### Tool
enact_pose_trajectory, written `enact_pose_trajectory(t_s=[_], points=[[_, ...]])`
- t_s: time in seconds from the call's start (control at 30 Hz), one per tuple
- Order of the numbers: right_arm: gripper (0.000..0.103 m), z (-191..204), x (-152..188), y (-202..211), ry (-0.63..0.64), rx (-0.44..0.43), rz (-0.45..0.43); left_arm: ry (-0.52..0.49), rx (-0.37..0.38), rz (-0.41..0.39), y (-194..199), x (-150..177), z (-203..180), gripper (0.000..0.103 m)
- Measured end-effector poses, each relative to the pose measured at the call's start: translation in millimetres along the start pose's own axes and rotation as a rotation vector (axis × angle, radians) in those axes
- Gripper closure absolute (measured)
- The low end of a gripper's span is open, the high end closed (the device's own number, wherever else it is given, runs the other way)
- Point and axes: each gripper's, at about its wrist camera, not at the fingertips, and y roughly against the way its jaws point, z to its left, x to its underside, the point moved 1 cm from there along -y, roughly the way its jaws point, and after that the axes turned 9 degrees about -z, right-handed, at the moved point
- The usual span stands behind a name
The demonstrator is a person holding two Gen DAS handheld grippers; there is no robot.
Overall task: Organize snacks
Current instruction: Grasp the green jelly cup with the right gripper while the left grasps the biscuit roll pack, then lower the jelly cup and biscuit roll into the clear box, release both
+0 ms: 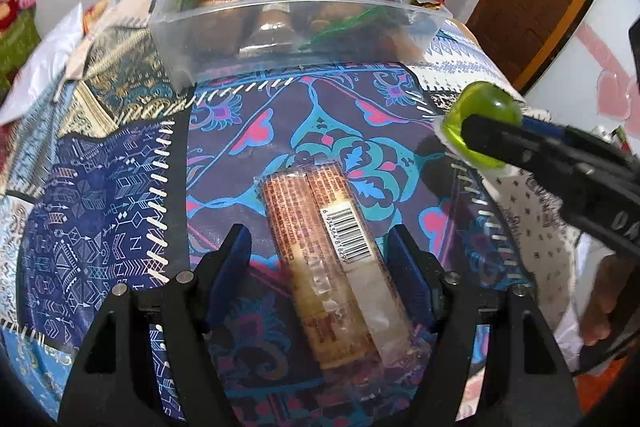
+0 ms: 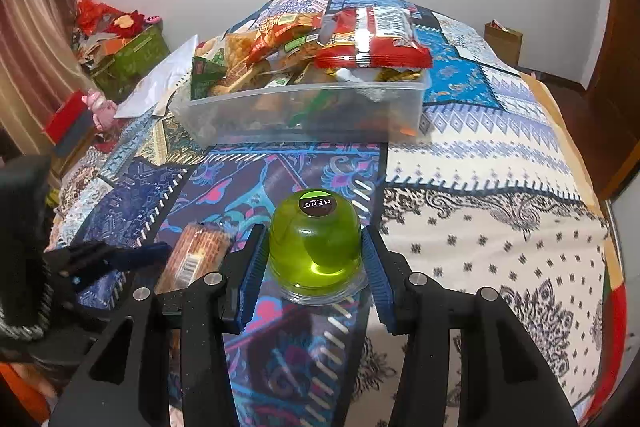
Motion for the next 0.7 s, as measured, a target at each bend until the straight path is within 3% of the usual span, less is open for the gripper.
enact_pose_trajectory(t_s=[0.1,0.2,0.4,0.7], points=[[0.059,-1.3,1.9,2.3,-0.005,-0.002,0.001,-0.02,-0.004,-0.017,0.4,2.8,-3.0,0.049],[0.059,-0.7,1.8,3.5,-0.008,-0.004,-0.003,0.003,0.011,-0.018,1.5,0.0,1.7,0.056],[0.059,3.5,-4.2,6.4,0.002,-0.009,-0.022,0.025,0.006,-0.047,14.6,-8.2,15.2,0.056],[0.059,9.4,-30.2,6.0,0.01,-0.018,-0.077,0.043,0.003,-0.174,40.6,-50.5,29.0,0.057]])
